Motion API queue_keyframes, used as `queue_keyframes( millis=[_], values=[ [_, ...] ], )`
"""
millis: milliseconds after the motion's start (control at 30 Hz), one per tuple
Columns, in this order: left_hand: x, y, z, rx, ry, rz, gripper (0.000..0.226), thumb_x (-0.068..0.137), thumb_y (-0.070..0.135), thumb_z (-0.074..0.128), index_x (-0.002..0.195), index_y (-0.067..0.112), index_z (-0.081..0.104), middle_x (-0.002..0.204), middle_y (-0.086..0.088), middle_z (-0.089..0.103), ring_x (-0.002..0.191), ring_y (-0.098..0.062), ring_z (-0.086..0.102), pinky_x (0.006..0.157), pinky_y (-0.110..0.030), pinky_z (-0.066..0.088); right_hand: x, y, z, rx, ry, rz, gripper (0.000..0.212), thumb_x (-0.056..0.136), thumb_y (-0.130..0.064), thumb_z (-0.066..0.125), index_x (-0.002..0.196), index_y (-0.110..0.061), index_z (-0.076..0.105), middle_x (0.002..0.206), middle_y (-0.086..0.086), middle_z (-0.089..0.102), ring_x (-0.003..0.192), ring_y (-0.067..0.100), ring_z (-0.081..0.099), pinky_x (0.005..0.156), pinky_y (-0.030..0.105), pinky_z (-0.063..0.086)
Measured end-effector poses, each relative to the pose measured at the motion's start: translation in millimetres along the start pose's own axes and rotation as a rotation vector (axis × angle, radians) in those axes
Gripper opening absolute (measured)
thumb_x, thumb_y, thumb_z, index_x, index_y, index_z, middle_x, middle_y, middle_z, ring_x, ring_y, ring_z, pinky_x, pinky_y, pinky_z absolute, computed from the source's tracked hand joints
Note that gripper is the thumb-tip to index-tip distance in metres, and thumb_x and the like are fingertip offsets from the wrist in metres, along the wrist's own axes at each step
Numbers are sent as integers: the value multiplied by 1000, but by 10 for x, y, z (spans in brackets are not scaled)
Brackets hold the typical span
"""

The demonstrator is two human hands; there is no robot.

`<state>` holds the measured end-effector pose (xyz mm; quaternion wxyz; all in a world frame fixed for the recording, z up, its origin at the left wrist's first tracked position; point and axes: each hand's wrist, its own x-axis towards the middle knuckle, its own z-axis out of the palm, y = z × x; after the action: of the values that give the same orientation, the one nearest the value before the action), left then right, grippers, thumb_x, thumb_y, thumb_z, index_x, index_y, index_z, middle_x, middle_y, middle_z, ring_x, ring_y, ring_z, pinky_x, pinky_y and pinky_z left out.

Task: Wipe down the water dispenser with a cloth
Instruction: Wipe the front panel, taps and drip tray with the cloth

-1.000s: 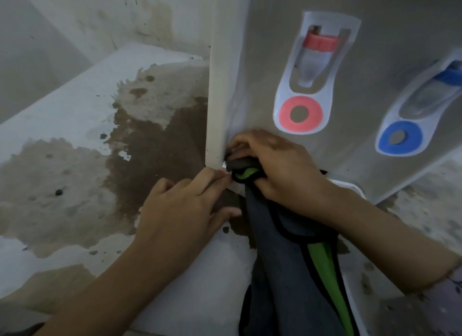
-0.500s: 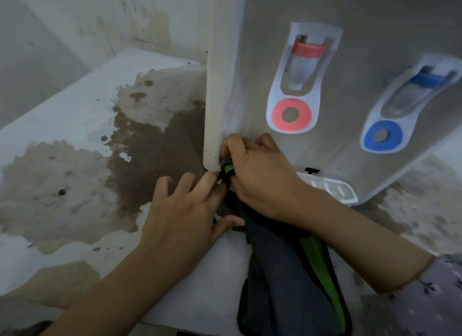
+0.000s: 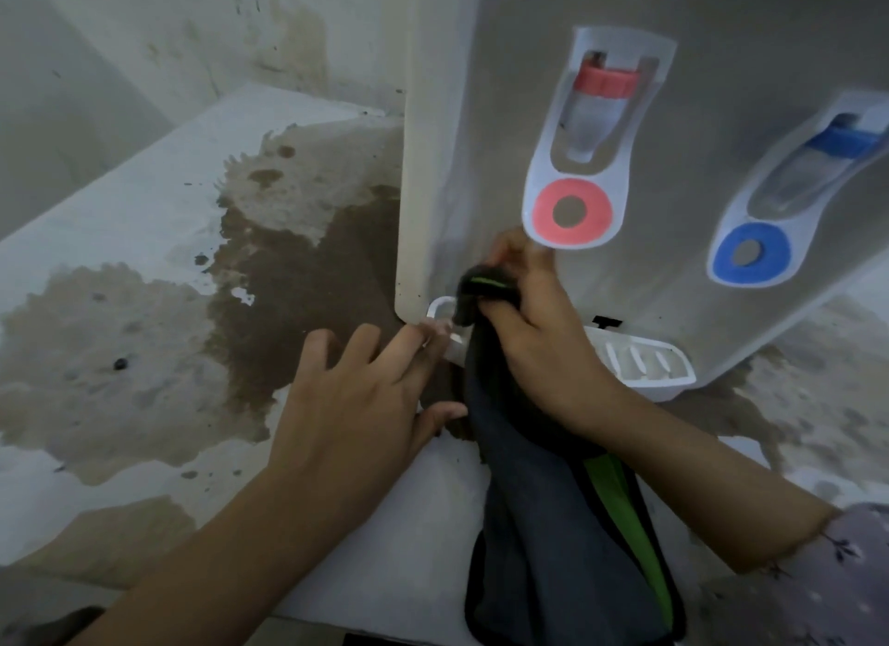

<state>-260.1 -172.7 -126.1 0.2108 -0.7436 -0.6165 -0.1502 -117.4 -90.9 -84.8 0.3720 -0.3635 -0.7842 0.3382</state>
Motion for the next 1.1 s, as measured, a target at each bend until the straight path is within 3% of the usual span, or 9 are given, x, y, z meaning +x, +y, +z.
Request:
queue_keyframes(
  millis=[133, 200, 267, 367, 433, 533, 633, 800, 1100],
  values=[
    [1, 10, 1, -26, -24, -22, 60, 87, 52, 30, 126, 15, 59, 112, 0, 64, 79, -25, 57, 71, -41, 41, -150, 78, -234, -327, 242, -124, 31, 77, -1, 46, 107, -9, 47, 98, 14, 60, 85, 13, 52, 79, 0, 34],
    [7, 19, -4, -46, -27, -38, 58, 88, 50, 30, 125, 16, 59, 111, 0, 65, 79, -24, 59, 72, -41, 43, -181, 95, -309, -432, 248, -152, 38, 71, 3, 50, 109, -3, 52, 97, 10, 60, 83, 6, 50, 78, -7, 27],
    [15, 25, -18, -76, -27, -52, 55, 89, 48, 31, 124, 18, 60, 111, 0, 65, 81, -23, 60, 73, -41, 43, -165, 102, -342, -497, 220, -165, 45, 65, 4, 53, 110, 0, 55, 96, 12, 64, 88, 12, 51, 78, -10, 24],
    [23, 19, -30, -123, -8, -61, 45, 90, 43, 35, 118, 22, 61, 111, 2, 65, 82, -22, 61, 74, -39, 36, -115, 109, -316, -528, 165, -165, 49, 65, 9, 65, 112, -1, 56, 98, 14, 66, 86, 16, 56, 76, -3, 29],
    [25, 15, -25, -129, 5, -48, 37, 90, 39, 36, 109, 25, 64, 111, 2, 65, 80, -22, 60, 73, -37, 31, -62, 114, -275, -490, 76, -152, 52, 67, 7, 69, 115, -5, 54, 101, 5, 64, 88, 18, 60, 76, 5, 33],
    [27, 3, -12, -119, 13, -32, 33, 90, 36, 37, 100, 26, 67, 111, 1, 65, 79, -23, 59, 73, -37, 29, 11, 114, -260, -464, -70, -192, 45, 69, -3, 63, 113, -11, 53, 100, -6, 61, 94, 10, 56, 80, 10, 38],
    [34, -5, -18, -141, 11, -42, 32, 89, 35, 37, 103, 24, 64, 107, 1, 65, 78, -22, 59, 72, -37, 30, 51, 94, -302, -596, -168, -178, 38, 70, -15, 53, 108, -19, 55, 100, -5, 64, 89, 16, 61, 74, 31, 49],
    [33, -7, 8, -114, 11, -28, 35, 88, 35, 38, 111, 23, 62, 107, -1, 65, 78, -24, 59, 73, -38, 32, 59, 34, -331, -894, -235, -353, 31, 71, -18, 40, 97, -13, 56, 82, 1, 62, 76, 23, 57, 73, 21, 20],
    [10, 0, 32, -77, 93, 10, 30, 87, 24, 47, 114, 26, 61, 107, -1, 64, 76, -26, 56, 72, -40, 31, 64, 29, -255, -845, -362, -249, 26, 77, -14, 45, 102, -17, 49, 89, -2, 63, 78, 18, 56, 71, 24, 18]
  ],
)
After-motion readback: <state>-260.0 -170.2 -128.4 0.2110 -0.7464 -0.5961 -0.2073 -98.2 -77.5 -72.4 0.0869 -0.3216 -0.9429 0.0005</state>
